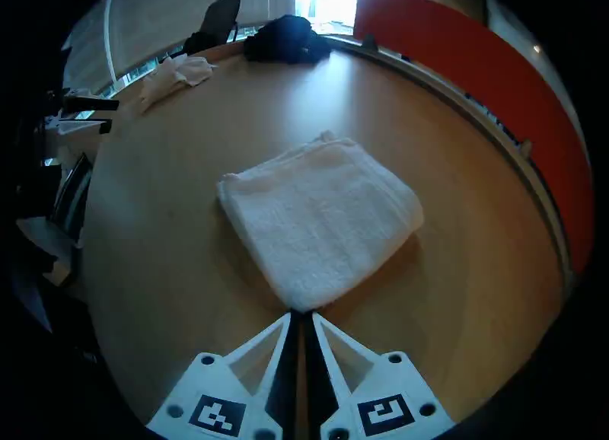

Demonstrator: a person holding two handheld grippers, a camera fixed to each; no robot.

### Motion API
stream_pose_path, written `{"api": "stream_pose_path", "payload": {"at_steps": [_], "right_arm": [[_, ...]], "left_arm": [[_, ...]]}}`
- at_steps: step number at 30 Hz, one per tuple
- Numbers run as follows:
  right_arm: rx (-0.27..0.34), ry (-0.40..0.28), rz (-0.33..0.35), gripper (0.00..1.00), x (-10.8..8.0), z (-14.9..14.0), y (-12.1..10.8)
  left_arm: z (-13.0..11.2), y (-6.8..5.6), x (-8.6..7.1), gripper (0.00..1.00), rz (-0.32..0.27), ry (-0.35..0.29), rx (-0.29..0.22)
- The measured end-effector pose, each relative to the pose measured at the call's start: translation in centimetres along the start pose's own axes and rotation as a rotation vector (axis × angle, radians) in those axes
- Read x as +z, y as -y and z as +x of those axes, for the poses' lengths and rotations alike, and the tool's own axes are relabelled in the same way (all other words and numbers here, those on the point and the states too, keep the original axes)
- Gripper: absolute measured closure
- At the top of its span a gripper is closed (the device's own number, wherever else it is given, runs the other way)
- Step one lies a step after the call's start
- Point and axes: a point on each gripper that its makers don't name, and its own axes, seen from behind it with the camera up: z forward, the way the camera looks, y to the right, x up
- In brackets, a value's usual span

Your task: Fold towel

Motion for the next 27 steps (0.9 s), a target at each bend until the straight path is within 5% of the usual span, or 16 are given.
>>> {"api": "stream_pose_path", "payload": {"at_steps": [11,27], "right_arm": [[-0.01,-0.059,-0.02,0.97,-1.7,2.7,-1.0],[-0.104,-0.233,-0.105,0.97,-7.7,13.7,-4.6]], "left_arm": [[0.1,-0.1,0.2,0.03,-0.009,-0.004,-0.004],[2.7,-0.9,0.3,0.03,-0.034,-0.056,0.027]]}}
